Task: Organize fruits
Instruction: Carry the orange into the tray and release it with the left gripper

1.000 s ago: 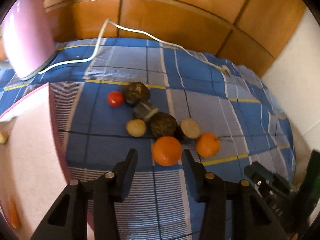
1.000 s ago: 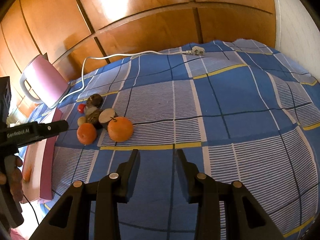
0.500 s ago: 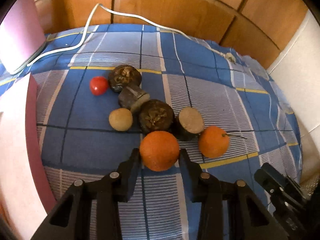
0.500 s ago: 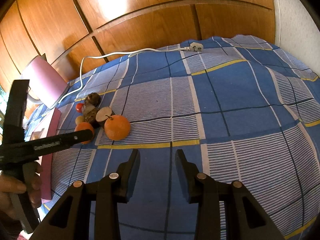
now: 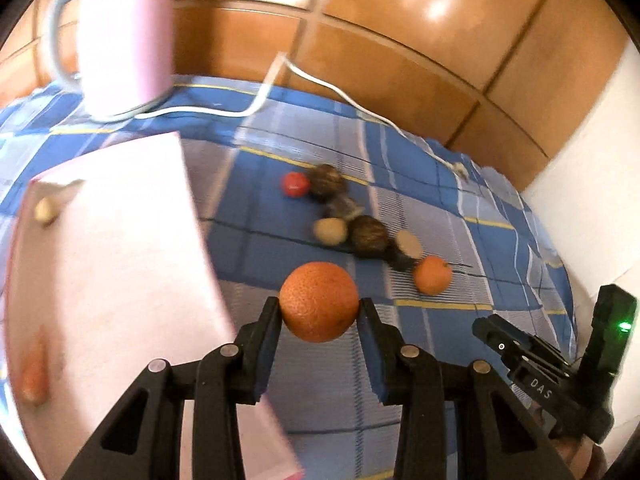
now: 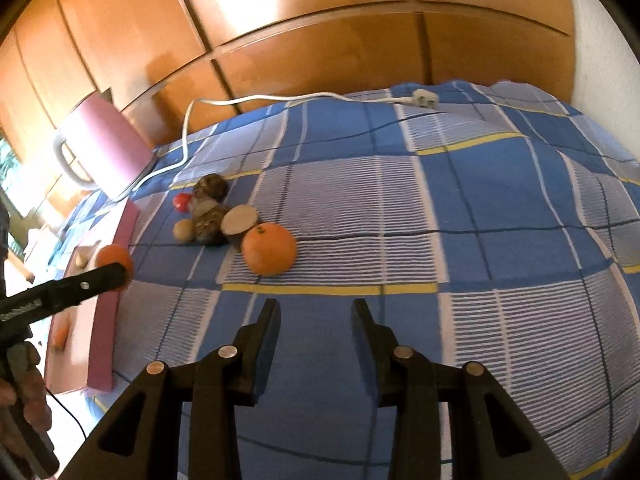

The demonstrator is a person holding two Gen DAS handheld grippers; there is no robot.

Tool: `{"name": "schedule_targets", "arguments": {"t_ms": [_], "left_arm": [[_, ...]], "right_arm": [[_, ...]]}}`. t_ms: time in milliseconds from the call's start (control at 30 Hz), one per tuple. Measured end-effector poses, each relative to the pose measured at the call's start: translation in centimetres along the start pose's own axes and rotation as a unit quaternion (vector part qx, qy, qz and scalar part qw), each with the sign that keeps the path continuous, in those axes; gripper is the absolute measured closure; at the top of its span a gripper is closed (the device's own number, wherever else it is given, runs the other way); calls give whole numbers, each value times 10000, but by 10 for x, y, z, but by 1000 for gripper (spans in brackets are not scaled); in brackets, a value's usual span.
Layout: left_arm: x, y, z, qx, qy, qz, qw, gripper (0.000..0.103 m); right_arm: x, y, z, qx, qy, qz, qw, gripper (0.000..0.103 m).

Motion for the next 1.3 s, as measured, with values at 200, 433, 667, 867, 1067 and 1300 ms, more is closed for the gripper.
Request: {"name": "schedule_targets", "arguments": {"t_ms": [200, 433, 667, 867, 1067, 1300], "left_arm": [[0, -28, -64, -413, -508, 233, 9976, 64], [-12, -43, -147, -1085, -1040, 421, 9877, 64], [-31, -43, -195, -1499, -1121, 568, 9807, 64], [-38, -38, -209, -1663, -1176, 650, 9769, 58], [-30, -52, -197, -1732, -1244, 814, 9736, 49], [-9, -67, -167, -1695, -1183, 886, 9744, 48]], "right_arm": [[4, 1, -19, -40, -228, -82, 9997, 67], [1, 0, -38, -14, -525, -45, 9986, 67], [-8, 1, -52, 26, -803, 17, 9968, 67], [-9, 2, -63, 48, -978, 8, 9952, 67], [-14, 3, -64, 73, -1052, 25, 9944, 67], [-22, 9, -65, 24, -1286, 24, 9917, 67]]}}
Point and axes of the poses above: each gripper's, at about its wrist camera, not at the fingertips, and y roughly the way its jaws point, z to its right, x to its underside, the point moved 9 cm from there along y, roughly the way its jaws point, and after that the axes turned 6 degrees about z, right-handed, at the moved point
